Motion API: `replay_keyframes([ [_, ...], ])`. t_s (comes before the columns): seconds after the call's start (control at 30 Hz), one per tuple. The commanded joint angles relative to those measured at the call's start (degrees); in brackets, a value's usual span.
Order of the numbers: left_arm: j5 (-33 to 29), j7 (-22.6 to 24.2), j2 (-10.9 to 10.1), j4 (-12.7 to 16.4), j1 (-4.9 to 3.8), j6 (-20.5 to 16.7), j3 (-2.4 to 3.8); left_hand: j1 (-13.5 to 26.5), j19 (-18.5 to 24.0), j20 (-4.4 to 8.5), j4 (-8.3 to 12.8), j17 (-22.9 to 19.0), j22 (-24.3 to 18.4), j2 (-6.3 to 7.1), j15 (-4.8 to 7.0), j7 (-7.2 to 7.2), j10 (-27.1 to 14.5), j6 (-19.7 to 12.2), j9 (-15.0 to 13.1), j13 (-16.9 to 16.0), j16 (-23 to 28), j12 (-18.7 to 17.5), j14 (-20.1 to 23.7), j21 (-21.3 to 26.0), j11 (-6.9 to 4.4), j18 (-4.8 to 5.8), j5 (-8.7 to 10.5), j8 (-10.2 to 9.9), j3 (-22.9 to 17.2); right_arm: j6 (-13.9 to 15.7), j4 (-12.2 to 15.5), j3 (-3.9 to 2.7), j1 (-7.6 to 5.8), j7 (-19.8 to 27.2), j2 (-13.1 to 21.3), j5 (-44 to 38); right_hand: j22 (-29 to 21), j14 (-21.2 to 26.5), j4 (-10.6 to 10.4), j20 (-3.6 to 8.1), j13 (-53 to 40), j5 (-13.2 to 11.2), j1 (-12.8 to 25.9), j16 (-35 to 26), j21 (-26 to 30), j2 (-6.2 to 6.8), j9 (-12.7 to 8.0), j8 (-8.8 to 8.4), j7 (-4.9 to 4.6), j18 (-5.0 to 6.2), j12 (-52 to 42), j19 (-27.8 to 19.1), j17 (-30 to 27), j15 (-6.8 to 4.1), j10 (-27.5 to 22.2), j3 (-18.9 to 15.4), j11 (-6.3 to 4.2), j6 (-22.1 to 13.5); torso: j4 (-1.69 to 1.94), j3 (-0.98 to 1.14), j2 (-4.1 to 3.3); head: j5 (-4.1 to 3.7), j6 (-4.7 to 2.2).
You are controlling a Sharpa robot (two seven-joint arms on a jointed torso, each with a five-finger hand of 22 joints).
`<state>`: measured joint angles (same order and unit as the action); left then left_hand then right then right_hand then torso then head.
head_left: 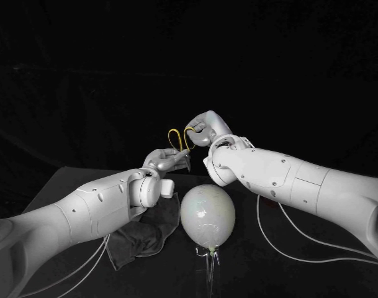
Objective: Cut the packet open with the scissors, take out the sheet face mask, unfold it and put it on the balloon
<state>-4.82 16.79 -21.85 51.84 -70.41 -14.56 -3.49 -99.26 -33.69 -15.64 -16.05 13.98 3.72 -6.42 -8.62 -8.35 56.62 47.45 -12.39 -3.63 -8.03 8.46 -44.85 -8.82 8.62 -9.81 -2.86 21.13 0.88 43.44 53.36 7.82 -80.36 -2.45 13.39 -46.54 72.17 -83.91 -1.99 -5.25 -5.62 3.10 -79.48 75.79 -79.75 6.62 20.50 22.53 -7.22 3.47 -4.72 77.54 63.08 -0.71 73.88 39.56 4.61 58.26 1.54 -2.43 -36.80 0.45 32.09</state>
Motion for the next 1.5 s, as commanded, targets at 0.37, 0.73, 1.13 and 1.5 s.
replay_keyframes([
  [0.37, -1.74, 3.67, 0.04, 1.17, -0.12, 2.26, 0.16, -3.31, -0.35, 0.48, -0.03, 0.51, 0.06, -0.02, 0.71, 1.86, 7.29, 5.53, -1.10, -0.06, -1.58, -0.56, -4.97, 0.45, -1.32, -0.93, 0.06, 2.68, -2.28, -1.27, -0.74, -0.04, -0.06, -0.90, -0.26, -0.07, 0.10, -1.23, -0.13, 0.03, -0.09, 0.26, 0.00, 0.23, -0.03, -0.49, 0.10, 0.15, -0.14, 0.66, 0.01, -0.28, 0.07, -0.30, 1.82, 0.37, -1.33, -0.41, 0.10, 0.00, -0.03, 0.20, 0.09],
  [0.73, -2.03, 4.61, -0.23, 1.31, -0.12, 0.80, 0.19, -3.55, -1.27, 0.68, -0.35, 0.60, 0.14, -0.25, 0.82, 2.33, 9.89, 6.55, -1.86, -0.06, -1.65, -1.03, -6.05, 0.29, -2.04, -0.89, 0.07, 3.42, -3.37, -3.79, -1.50, -0.02, -0.05, 0.14, 0.23, 1.64, -2.75, -0.67, 0.37, -0.17, 0.05, 0.43, 0.79, -0.63, 1.78, 0.13, 0.65, 0.30, -0.66, 1.33, 0.87, -2.61, -1.53, 0.07, 0.59, 0.18, -0.91, -1.60, 0.06, 0.00, -0.01, 0.39, 0.04],
  [1.13, 0.59, 3.38, -0.94, 1.09, -0.15, -2.60, 0.20, -3.55, -3.19, -0.23, -0.39, 0.68, 0.34, 0.40, 0.55, 1.63, 11.74, 6.43, -2.97, -0.05, -1.61, -2.33, -7.31, -0.21, -1.17, -0.90, 0.02, 3.71, -6.18, -8.90, 0.82, 0.00, -0.15, 12.86, 4.07, 10.08, -40.05, 37.40, -1.31, -6.66, 1.92, 2.01, 5.00, -41.83, 42.54, 5.01, -1.52, -7.86, -5.28, 4.28, 0.94, -42.64, -38.10, 8.77, -17.80, -8.23, 5.78, -11.99, 0.07, 0.01, 0.02, 0.70, -0.02],
  [1.5, 6.24, 1.51, -1.61, 0.44, -0.22, -3.69, 0.20, -1.78, -4.81, -0.89, -0.41, 0.50, 0.36, 3.12, 0.80, 1.02, 13.30, 6.04, -5.24, -0.11, -0.94, -4.26, -8.02, -0.49, -1.24, -0.73, 0.01, 4.17, -12.68, -11.07, 2.10, 0.03, -0.29, 16.52, 7.34, 11.52, -57.69, 52.22, -3.24, -11.43, 2.07, 1.35, 2.60, -54.74, 67.15, 2.54, -6.00, -15.39, -1.51, 3.09, 1.01, -51.75, -49.06, 14.56, -30.25, -24.72, 10.22, -23.27, 0.04, 0.12, 0.00, 1.19, -0.14],
])
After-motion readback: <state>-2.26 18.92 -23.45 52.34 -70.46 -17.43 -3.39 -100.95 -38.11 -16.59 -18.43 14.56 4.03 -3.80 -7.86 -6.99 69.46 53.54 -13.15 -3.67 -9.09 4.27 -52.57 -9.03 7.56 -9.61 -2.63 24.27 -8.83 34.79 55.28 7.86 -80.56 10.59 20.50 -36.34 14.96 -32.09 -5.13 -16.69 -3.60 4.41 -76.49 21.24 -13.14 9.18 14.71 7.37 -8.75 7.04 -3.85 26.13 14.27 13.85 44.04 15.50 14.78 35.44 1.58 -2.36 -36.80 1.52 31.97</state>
